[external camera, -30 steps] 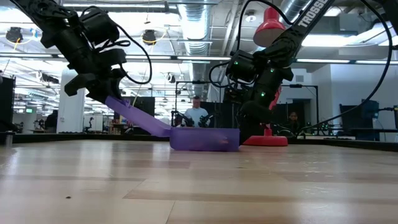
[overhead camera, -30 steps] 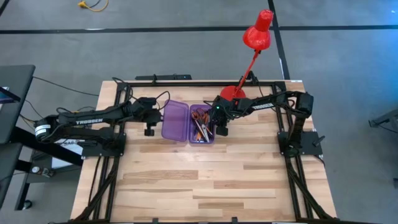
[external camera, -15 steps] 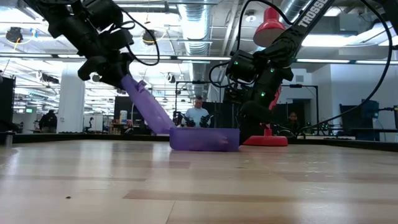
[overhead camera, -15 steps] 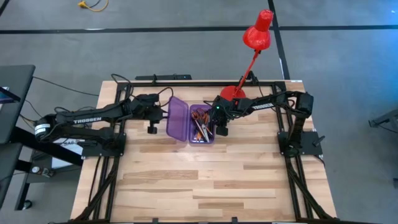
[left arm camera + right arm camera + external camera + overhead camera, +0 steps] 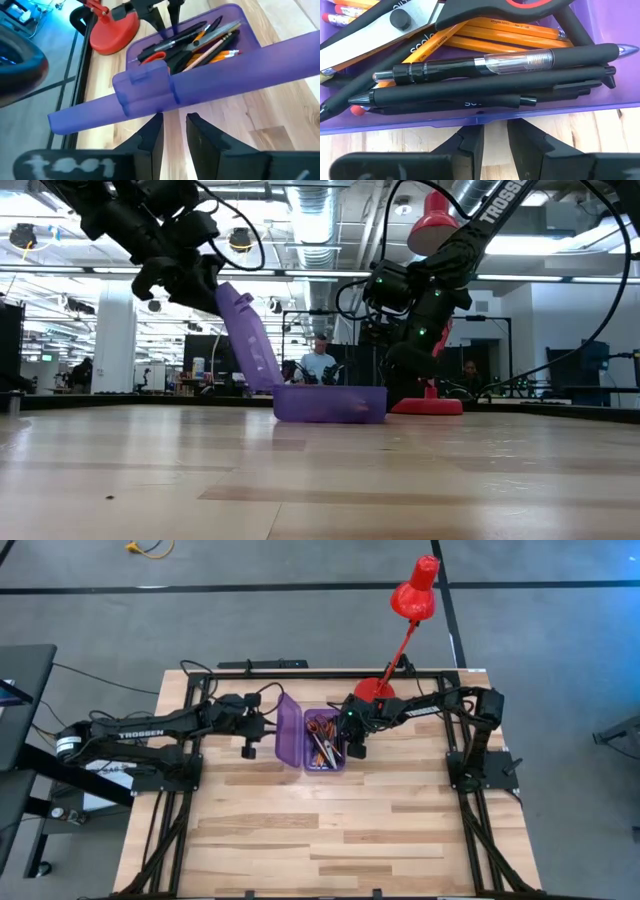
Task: Pick & place school supplies into a supply box
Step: Close the violet supply box
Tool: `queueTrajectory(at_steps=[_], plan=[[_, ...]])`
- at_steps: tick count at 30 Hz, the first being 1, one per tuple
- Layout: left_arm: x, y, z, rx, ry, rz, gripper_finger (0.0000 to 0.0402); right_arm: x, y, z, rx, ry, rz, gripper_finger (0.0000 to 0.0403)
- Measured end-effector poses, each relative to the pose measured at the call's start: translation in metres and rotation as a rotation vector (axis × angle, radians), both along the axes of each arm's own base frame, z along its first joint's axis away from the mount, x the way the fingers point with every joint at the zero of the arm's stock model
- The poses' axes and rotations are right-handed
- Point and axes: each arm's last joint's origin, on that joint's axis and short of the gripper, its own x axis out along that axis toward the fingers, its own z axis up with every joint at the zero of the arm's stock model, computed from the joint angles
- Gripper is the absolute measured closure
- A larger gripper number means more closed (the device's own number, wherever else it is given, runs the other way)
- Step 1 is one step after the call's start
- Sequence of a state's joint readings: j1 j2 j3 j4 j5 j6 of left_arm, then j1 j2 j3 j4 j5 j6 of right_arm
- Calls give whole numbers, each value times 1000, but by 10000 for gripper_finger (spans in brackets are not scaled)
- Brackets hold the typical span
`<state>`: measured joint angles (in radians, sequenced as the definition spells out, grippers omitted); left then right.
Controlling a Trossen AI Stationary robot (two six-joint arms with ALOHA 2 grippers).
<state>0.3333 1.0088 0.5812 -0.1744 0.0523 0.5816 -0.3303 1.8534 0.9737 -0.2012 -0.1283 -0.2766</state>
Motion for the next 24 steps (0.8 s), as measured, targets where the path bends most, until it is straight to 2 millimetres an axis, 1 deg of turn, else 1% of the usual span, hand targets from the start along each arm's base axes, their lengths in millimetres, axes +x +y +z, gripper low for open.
queueTrajectory(at_steps=[6, 16, 21, 24], plan=[[2, -2, 2, 8, -19, -7, 329, 0, 1, 0, 2, 0, -5, 321], [7, -4, 8, -4, -99, -29, 329, 1, 1, 0, 5, -9, -10, 321], [17, -2, 2, -52, -124, -38, 329, 1, 1, 1, 4, -12, -10, 321], [27, 1, -8, -82, -105, -38, 329, 2, 1, 1, 5, -15, -12, 321]])
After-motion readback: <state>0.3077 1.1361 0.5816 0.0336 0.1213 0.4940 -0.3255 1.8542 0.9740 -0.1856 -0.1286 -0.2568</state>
